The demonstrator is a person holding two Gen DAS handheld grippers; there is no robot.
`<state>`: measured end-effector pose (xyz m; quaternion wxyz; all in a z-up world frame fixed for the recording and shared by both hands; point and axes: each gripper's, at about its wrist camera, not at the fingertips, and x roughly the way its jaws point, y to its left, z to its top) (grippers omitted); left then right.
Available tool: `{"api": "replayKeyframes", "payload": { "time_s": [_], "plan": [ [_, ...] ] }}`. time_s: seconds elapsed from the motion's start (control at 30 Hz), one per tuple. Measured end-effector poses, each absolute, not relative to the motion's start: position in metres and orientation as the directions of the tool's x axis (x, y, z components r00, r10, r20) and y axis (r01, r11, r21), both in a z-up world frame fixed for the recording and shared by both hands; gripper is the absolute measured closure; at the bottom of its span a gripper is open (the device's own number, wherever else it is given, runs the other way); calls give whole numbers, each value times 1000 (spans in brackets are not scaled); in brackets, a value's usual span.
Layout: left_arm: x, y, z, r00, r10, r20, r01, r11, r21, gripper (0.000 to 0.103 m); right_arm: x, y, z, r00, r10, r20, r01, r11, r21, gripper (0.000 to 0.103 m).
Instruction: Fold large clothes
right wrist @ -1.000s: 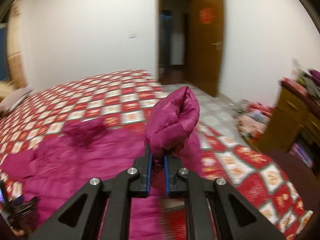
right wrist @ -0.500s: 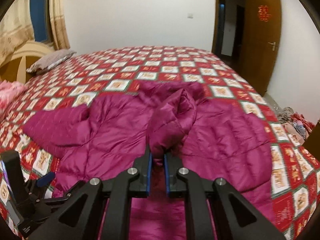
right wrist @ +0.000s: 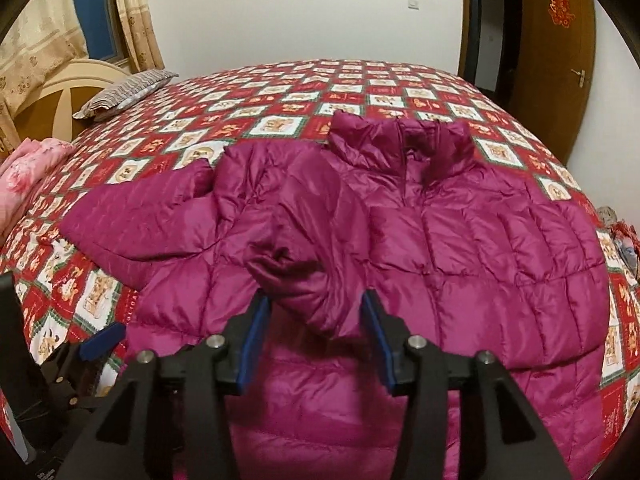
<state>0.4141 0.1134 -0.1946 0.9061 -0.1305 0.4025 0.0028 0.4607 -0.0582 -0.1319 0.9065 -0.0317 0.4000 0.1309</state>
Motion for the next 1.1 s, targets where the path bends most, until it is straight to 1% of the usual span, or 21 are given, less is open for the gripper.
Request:
{"api": "replayKeyframes", "payload": {
  "time_s": [0.17, 0.2, 0.27, 0.43, 0.5, 0.57, 0.67, 0.73, 0.83, 0.93, 1.0, 1.03, 1.07, 1.1],
  "plan": [
    [414, 113, -195, 675, -98, -731, -110, 966, -232, 1, 457, -61, -120, 664, 207, -718, -260, 965, 37, 52],
    [414, 113, -195, 675, -97, -732, -110, 967, -231, 1, 456, -62, -117, 670, 203, -714, -259, 965, 31, 51],
    [414, 113, -195, 674, -95, -733, -111, 967, -227, 1, 452, -67, -110, 686, 195, -701, -254, 967, 21, 42],
    [413, 113, -191, 678, -93, -729, -113, 967, -228, 1, 444, -83, -93, 734, 118, -668, -207, 977, -56, 41],
    [412, 108, -181, 675, -66, -735, -108, 977, -186, 1, 442, -93, -89, 755, 71, -652, -169, 981, -90, 41],
    [411, 102, -165, 691, -34, -722, -104, 984, -146, 1, 441, -105, -87, 772, 30, -634, -130, 985, -113, 41],
    [420, 89, -133, 731, -69, -678, -72, 982, -177, 1, 445, -121, -90, 767, 10, -641, -94, 991, -97, 41],
    [432, 79, -118, 744, -72, -664, -60, 983, -174, 1, 449, -130, -95, 755, 10, -655, -75, 995, -71, 41],
    [457, 58, -109, 753, 20, -658, -106, 990, -90, 1, 450, -139, -101, 748, 1, -664, -58, 996, -65, 41],
    [485, 43, -121, 709, 115, -696, -161, 987, 0, 1, 447, -152, -107, 739, -5, -674, -49, 997, -61, 41],
    [498, 39, -142, 659, 186, -728, -199, 978, 69, 1, 445, -165, -108, 738, -11, -675, -34, 998, -54, 45],
    [502, 39, -153, 636, 214, -742, -214, 972, 98, 1, 445, -172, -109, 736, -18, -677, -25, 998, -54, 51],
    [505, 39, -166, 606, 242, -758, -226, 966, 127, 1, 447, -181, -110, 732, -29, -680, -11, 998, -54, 54],
    [505, 39, -175, 590, 253, -767, -231, 963, 140, 1, 451, -192, -109, 730, -42, -683, 8, 999, -53, 54]
  ]
}}
